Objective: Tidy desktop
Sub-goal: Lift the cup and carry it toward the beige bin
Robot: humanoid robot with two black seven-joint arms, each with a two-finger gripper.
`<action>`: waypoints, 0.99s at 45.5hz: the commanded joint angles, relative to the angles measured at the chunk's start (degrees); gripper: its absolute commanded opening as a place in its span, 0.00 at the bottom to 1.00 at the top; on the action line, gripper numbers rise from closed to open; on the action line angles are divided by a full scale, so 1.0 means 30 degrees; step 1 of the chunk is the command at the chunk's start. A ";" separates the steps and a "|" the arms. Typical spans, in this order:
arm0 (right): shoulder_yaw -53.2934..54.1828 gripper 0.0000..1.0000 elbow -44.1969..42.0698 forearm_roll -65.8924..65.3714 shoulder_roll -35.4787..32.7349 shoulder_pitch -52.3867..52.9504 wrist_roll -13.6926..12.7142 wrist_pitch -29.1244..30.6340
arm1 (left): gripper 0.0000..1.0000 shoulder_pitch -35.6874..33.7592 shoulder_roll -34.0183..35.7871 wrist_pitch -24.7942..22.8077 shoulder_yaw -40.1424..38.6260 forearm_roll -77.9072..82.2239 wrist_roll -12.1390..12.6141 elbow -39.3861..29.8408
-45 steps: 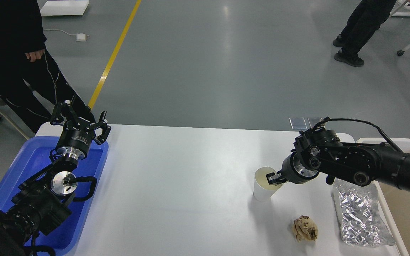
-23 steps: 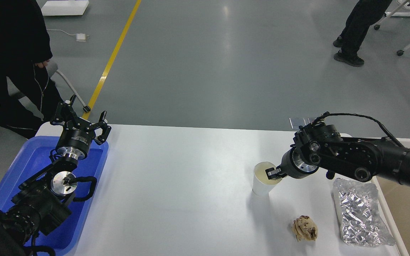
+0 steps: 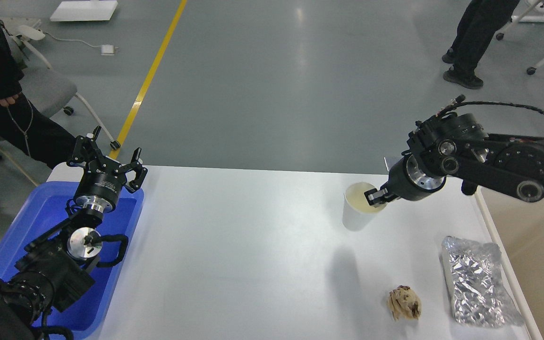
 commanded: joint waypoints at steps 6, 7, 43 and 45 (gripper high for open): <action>0.0545 0.00 0.2749 0.1028 -0.2281 0.2930 0.0004 0.1433 | 1.00 -0.0001 0.0000 -0.0015 -0.0001 0.0000 0.0003 0.0000; 0.0545 0.00 0.2837 0.1029 -0.2370 0.3047 0.0004 0.1433 | 1.00 -0.0001 0.0000 -0.0015 -0.0001 0.0000 0.0003 0.0000; 0.4847 0.00 0.2429 0.1146 -0.8753 -0.0666 0.0617 0.1433 | 1.00 -0.0001 0.0000 -0.0015 -0.0001 0.0000 0.0003 0.0000; 0.5872 0.00 0.1961 0.1146 -0.9515 -0.1897 0.0940 0.1433 | 1.00 -0.0001 0.0000 -0.0015 -0.0001 0.0000 0.0003 0.0000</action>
